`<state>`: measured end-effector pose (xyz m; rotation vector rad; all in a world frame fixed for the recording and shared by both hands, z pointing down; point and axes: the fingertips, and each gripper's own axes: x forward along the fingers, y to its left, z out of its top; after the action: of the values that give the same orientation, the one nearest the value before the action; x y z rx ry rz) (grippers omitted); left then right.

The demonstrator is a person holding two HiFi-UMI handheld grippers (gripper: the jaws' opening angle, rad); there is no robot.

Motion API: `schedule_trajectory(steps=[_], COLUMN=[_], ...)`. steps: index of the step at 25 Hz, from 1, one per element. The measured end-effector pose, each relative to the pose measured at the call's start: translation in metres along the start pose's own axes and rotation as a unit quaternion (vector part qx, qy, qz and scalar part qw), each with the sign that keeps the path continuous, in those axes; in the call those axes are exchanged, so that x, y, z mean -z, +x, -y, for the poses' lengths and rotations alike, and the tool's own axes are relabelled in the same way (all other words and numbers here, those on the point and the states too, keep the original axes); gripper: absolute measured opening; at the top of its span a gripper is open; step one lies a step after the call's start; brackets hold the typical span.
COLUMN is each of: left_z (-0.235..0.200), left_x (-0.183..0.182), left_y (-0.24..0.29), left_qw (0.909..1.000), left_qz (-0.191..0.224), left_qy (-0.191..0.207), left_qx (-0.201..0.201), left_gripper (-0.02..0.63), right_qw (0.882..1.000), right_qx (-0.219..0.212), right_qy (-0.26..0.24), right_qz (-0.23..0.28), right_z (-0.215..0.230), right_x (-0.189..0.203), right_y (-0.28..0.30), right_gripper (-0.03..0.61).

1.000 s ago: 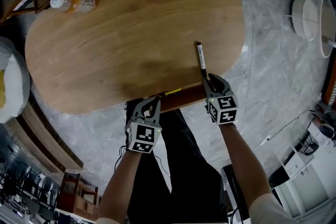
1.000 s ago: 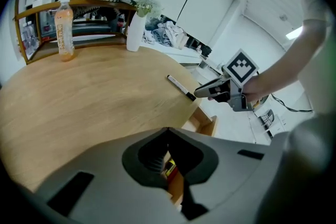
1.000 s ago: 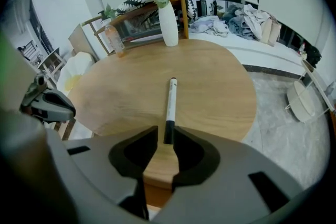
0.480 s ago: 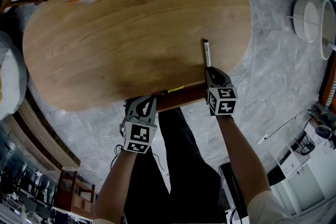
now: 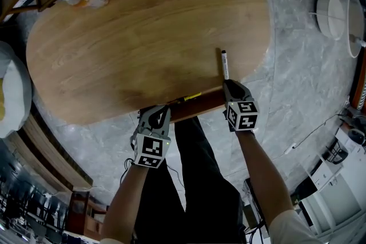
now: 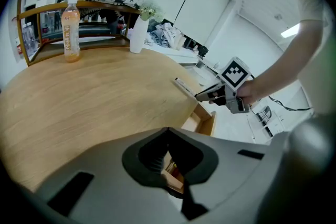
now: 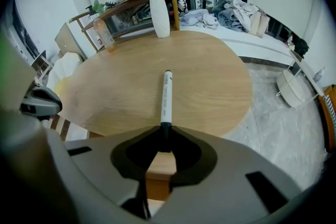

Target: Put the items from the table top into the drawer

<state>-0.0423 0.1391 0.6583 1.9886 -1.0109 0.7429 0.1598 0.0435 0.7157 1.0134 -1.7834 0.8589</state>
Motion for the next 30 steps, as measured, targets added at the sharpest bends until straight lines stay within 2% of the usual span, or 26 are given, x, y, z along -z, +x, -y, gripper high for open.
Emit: schedule_trajectory(steps=[10,18,30], left_z=[0.011,0.018,0.031], left_x=[0.008,0.012,0.018], left_y=[-0.004,-0.004,-0.002], left_qw=[0.9992,0.9978,0.9959], left_qz=[-0.014,-0.024,-0.033], left_qy=[0.03,0.052,0.068], left_qx=[0.021,0.034,0.048], left_gripper=[0.02,0.02,0.02], right_qw=[0.999,0.993,0.988], right_qx=[0.011,0.027,0.042], right_qy=[0.052,0.113,0.128], right_qz=[-0.009,-0.027,-0.074], right_z=[-0.006,-0.01,-0.01], right_x=[0.046,0.095,0.141], right_y=[-0.022,-0.04,-0.047], right_gripper=[0.08,0.08,0.08])
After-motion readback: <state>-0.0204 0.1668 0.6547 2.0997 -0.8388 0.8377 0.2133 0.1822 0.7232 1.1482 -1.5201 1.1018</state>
